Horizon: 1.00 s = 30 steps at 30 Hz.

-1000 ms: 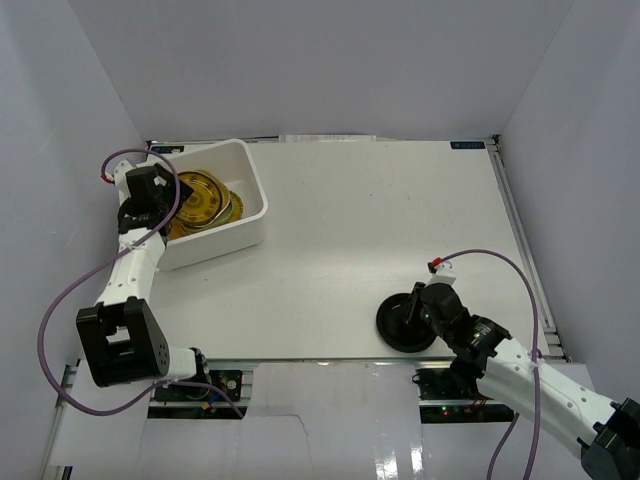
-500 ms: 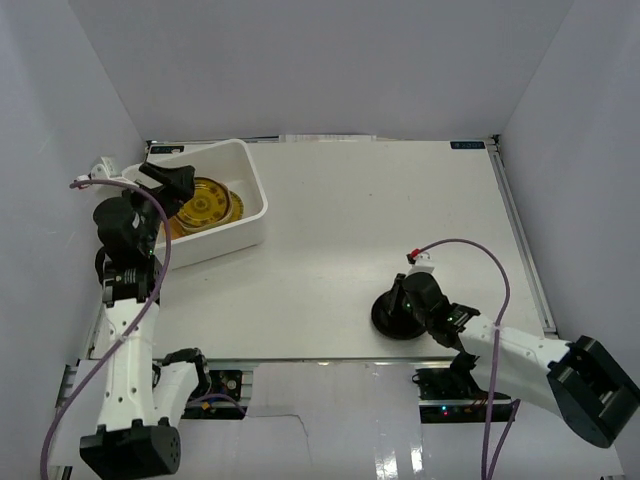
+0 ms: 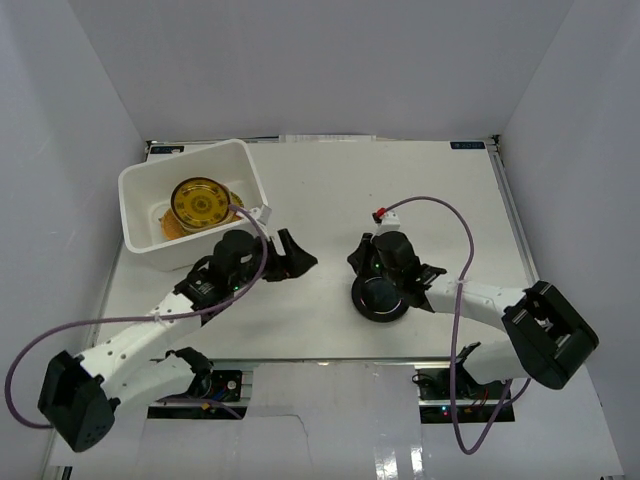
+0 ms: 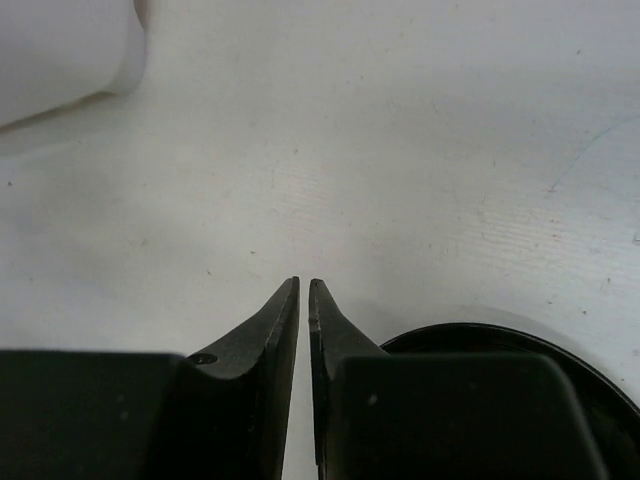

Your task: Place the plates into the plastic bin on the countertop

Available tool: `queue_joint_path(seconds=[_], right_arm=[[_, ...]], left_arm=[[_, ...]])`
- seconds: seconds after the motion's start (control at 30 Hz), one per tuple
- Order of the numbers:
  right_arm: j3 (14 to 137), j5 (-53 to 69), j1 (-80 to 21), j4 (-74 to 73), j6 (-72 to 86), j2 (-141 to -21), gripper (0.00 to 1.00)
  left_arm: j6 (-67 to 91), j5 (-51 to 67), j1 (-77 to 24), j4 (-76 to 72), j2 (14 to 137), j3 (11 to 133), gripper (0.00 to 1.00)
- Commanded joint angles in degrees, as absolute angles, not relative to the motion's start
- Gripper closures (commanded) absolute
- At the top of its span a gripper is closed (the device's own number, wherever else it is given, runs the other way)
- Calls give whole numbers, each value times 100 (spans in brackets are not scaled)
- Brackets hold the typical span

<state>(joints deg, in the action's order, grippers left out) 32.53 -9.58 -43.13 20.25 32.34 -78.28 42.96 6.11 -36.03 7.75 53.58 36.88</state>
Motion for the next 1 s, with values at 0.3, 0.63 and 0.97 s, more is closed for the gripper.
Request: queue_joint_path(seconds=[0.3, 0.63, 0.97], right_arm=[[2716, -1029, -2884, 819, 2953, -4838, 84], [2531, -941, -2646, 281, 2795, -4034, 82], [2487, -905, -2505, 177, 2672, -3806, 79]], left_arm=[[4474, -27, -5133, -755, 8602, 4394, 17], [4509, 475, -5185, -1160, 10537, 5273, 49], [4386, 124, -5177, -835, 10233, 5432, 100]])
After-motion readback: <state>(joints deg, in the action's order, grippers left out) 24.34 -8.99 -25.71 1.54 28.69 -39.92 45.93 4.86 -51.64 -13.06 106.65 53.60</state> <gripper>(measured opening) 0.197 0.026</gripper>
